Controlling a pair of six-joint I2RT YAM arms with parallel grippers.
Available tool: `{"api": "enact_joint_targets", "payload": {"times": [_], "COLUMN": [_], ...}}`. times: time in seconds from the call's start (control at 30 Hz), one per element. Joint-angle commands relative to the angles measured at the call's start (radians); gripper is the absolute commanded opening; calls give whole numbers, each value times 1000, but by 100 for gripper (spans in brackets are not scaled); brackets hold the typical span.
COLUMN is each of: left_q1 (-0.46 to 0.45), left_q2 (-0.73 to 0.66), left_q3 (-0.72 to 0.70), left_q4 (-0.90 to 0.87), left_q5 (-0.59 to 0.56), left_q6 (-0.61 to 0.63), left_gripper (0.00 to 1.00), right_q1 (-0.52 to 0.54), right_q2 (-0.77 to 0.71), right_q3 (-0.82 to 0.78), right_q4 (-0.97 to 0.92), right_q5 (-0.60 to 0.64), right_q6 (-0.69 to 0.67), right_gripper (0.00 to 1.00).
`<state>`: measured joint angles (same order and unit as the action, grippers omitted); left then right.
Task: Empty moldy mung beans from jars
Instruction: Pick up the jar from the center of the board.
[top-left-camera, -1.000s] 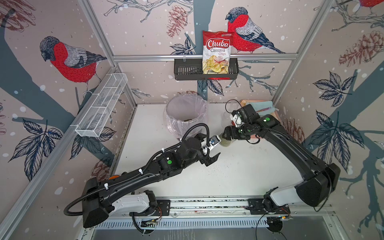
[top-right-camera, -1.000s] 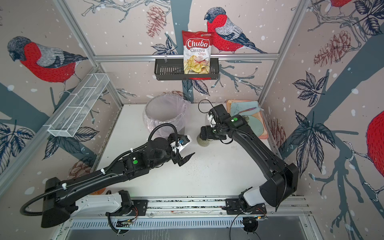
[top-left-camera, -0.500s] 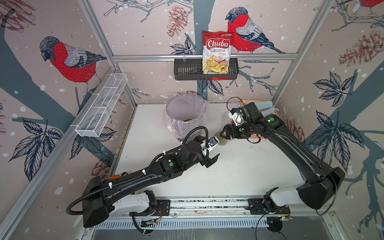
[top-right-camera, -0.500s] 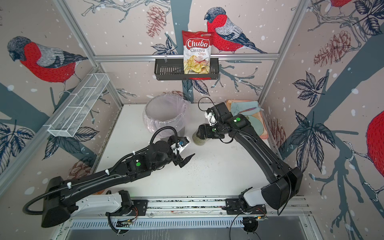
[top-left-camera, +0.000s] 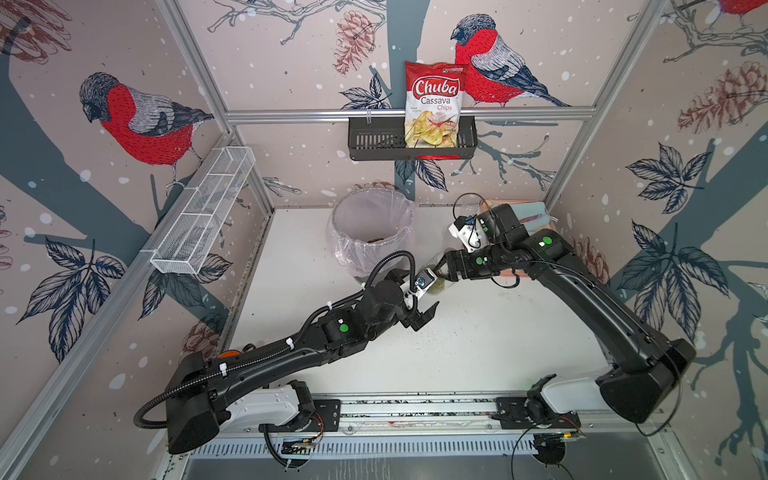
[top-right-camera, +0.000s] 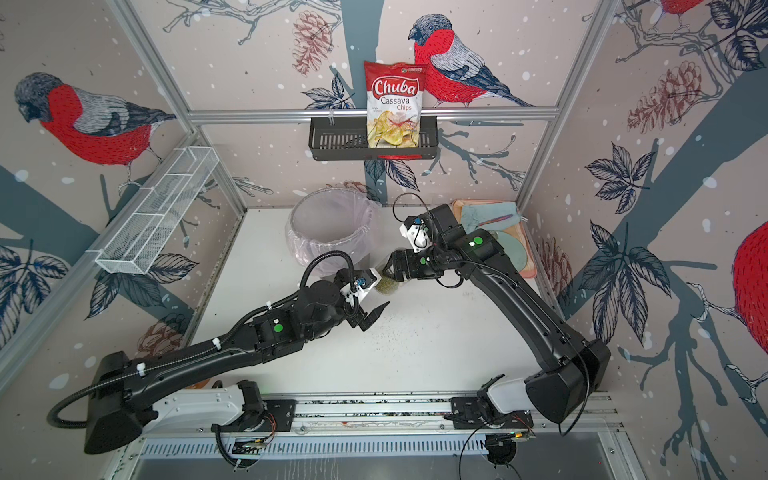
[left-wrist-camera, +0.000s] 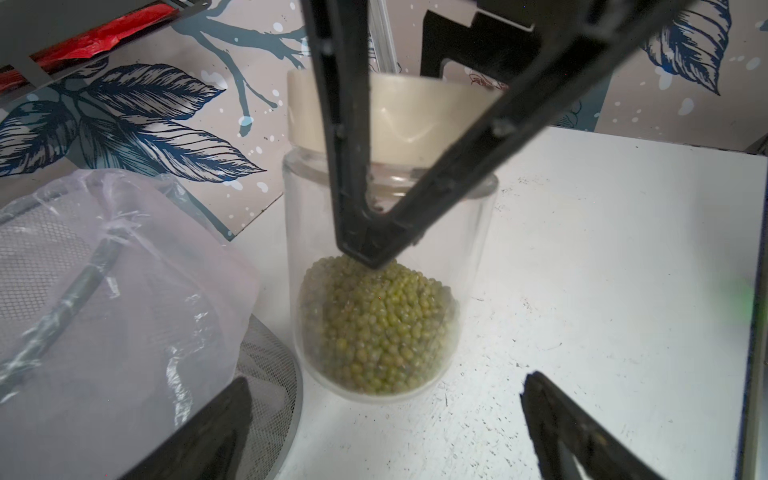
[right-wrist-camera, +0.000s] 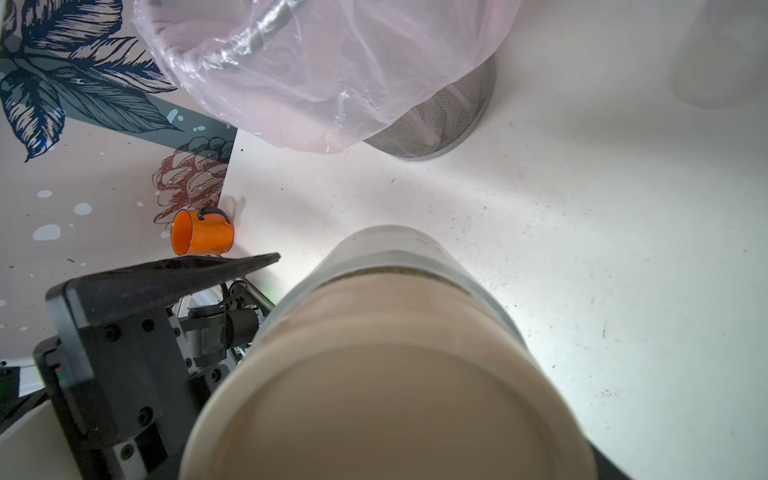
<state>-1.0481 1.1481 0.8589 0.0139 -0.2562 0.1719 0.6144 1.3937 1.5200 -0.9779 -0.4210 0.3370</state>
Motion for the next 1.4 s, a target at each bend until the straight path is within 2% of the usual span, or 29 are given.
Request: {"api": "enact_joint_targets", "payload": {"times": [0.0,0.27,0.53,0.77,0.9,1.03,1.2,1.37], "left_q1": [19,55,59,59,59,60,62,61], "left_q2": [-3,-3,11,13,10,6,-1,-35], "left_q3": [9,25,35,45,49,41,26,-15], "left_q4": [58,50,48,29,25,11,0,19], "left_q5": [-33,-11,65,73,44,74,78,133], "left_q6": [-20,-18,-26,-8,29,63,141,264], "left_gripper": [99,99,99,99,99,99,99,97], "right_q1": [8,26,30,31,36,41,48,52], "right_q2": [-12,-14,0,21,26,31,34,32], "right_q3": [15,31,45,53,47,52,57,57], "right_q4": [64,71,84,91,102,107,108,115], "right_q5": [-59,-75,-79,-98,-131,-153,-165,-169], "right_q6": [4,13,15,7,-2,-8,-13,-10], "right_gripper": [68,68,68,67,66,66,66,66]}}
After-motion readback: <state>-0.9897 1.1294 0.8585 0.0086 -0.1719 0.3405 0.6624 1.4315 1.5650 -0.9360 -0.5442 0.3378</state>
